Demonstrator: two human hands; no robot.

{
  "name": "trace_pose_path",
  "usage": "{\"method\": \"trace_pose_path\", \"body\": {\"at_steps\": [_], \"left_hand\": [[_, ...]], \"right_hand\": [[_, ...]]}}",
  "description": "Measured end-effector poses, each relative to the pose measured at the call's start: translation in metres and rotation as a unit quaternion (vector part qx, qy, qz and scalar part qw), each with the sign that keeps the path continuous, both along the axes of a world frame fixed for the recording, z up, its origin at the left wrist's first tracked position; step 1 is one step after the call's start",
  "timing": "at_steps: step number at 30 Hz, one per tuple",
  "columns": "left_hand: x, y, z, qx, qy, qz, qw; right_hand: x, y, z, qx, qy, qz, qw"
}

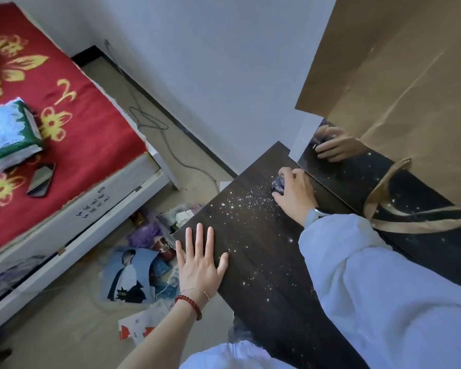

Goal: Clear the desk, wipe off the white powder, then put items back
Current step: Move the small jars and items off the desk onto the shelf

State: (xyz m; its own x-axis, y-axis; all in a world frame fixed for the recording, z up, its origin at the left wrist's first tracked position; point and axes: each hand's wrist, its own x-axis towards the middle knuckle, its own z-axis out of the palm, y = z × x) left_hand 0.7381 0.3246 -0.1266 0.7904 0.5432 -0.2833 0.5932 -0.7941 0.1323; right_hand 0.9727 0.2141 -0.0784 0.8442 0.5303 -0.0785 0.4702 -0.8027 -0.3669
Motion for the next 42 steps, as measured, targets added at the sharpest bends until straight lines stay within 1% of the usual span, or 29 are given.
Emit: {"method": "trace_pose_path", "body": {"at_steps": [2, 5, 7, 9, 12, 15, 17, 19, 23, 27, 32, 35, 38, 40, 42], "left_hand": [[0.000, 0.001, 0.002, -0.014, 0.015, -0.005, 1.000], [0.005, 0.002, 0.014, -0.032, 0.051, -0.012, 0.998], [0.005, -0.002, 0.027, -0.068, 0.030, 0.016, 0.997], [-0.001, -0.015, 0.041, -0.103, -0.024, 0.051, 0.993], [-0.032, -0.055, 0.056, -0.125, -0.099, 0.033, 0.987], [-0.076, -0.101, 0.060, -0.170, -0.139, -0.019, 0.975], [-0.097, -0.128, 0.062, -0.188, -0.155, -0.069, 0.968], [-0.107, -0.156, 0.066, -0.198, -0.164, -0.146, 0.955], [-0.106, -0.226, 0.082, -0.218, -0.182, -0.262, 0.922], [-0.100, -0.315, 0.099, -0.242, -0.199, -0.366, 0.876], [-0.087, -0.448, 0.115, -0.256, -0.216, -0.459, 0.823], [-0.081, -0.531, 0.125, -0.277, -0.232, -0.476, 0.802], [-0.073, -0.603, 0.137, -0.310, -0.262, -0.457, 0.792], [-0.065, -0.638, 0.145, -0.333, -0.281, -0.413, 0.800], [-0.056, -0.660, 0.150, -0.351, -0.295, -0.362, 0.811]], "right_hand": [[-0.025, -0.011, 0.004, 0.073, 0.022, -0.026, 0.997], [-0.078, -0.031, 0.016, 0.193, 0.058, -0.071, 0.977], [-0.120, -0.049, 0.024, 0.239, 0.049, -0.101, 0.965], [-0.161, -0.072, 0.031, 0.257, 0.035, -0.121, 0.958], [-0.222, -0.113, 0.035, 0.250, 0.020, -0.160, 0.955], [-0.281, -0.157, 0.039, 0.235, 0.026, -0.240, 0.942], [-0.316, -0.188, 0.042, 0.227, 0.023, -0.289, 0.930], [-0.344, -0.219, 0.044, 0.213, 0.013, -0.337, 0.917], [-0.387, -0.289, 0.052, 0.199, -0.016, -0.416, 0.887], [-0.416, -0.365, 0.066, 0.205, -0.057, -0.479, 0.852], [-0.436, -0.477, 0.082, 0.215, -0.110, -0.533, 0.811], [-0.440, -0.552, 0.086, 0.210, -0.131, -0.548, 0.799], [-0.438, -0.617, 0.094, 0.217, -0.143, -0.550, 0.793], [-0.430, -0.652, 0.100, 0.228, -0.141, -0.538, 0.799], [-0.414, -0.677, 0.104, 0.237, -0.135, -0.509, 0.817]]}}
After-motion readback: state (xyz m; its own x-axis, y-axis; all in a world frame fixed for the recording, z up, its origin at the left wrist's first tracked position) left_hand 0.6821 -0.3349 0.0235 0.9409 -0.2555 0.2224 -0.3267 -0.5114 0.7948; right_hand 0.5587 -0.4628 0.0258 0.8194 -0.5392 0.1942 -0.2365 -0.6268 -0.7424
